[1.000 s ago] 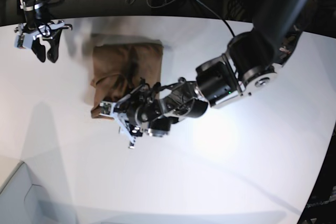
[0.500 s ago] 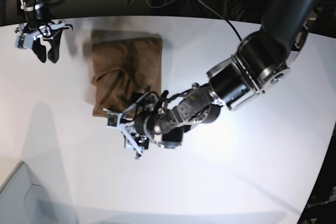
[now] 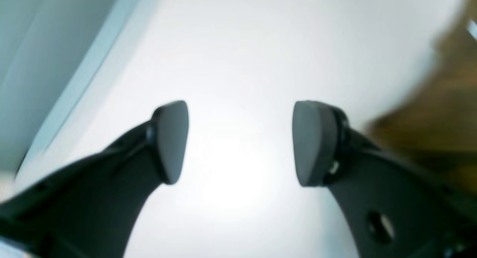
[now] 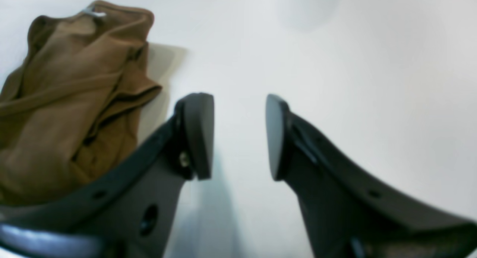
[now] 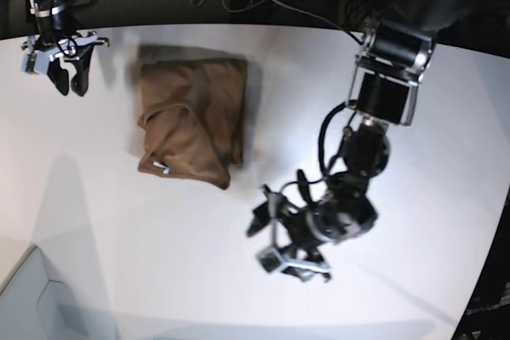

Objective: Layout the t-shirt on the table in an organized manner, then fold the t-shirt properly

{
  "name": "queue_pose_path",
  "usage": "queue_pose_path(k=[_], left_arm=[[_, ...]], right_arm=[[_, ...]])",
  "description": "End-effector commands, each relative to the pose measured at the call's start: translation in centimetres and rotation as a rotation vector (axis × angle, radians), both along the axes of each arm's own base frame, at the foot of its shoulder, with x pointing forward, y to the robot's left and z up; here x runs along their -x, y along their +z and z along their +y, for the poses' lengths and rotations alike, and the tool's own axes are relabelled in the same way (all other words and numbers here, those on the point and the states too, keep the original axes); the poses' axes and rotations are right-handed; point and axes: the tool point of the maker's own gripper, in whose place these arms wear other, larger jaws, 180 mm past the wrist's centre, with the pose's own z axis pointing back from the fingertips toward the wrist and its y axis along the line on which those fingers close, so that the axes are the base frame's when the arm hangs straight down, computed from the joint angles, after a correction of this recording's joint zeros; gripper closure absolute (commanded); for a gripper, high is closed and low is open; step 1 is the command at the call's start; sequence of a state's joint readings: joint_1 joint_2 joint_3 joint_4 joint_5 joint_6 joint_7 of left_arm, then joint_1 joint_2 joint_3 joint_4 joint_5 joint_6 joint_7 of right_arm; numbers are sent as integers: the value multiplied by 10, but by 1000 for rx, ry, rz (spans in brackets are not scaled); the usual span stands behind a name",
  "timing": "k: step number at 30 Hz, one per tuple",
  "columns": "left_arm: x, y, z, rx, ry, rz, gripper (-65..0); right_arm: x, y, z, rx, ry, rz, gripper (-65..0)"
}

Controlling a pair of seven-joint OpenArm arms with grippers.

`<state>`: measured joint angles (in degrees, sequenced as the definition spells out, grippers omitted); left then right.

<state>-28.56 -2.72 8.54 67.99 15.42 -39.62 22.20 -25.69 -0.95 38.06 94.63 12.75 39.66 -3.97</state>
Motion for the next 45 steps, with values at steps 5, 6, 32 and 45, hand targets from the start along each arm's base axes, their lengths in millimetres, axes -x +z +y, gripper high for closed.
queue_pose_path(k=[5,6,32,45], left_arm=[[17,6,87,65,277,10,-419],[26,5,102,51,324,16,-419],[339,-85,230,79,938,501,0],[414,-194,222,190,959,817,0]], right_arm=[[6,8,0,-3,-3,-27,-214],[7,6,2,-13,-13,-27,-214],[134,-49,-57,-22,-331,410,0],[191,-125,-27,-242,-393,595,0]])
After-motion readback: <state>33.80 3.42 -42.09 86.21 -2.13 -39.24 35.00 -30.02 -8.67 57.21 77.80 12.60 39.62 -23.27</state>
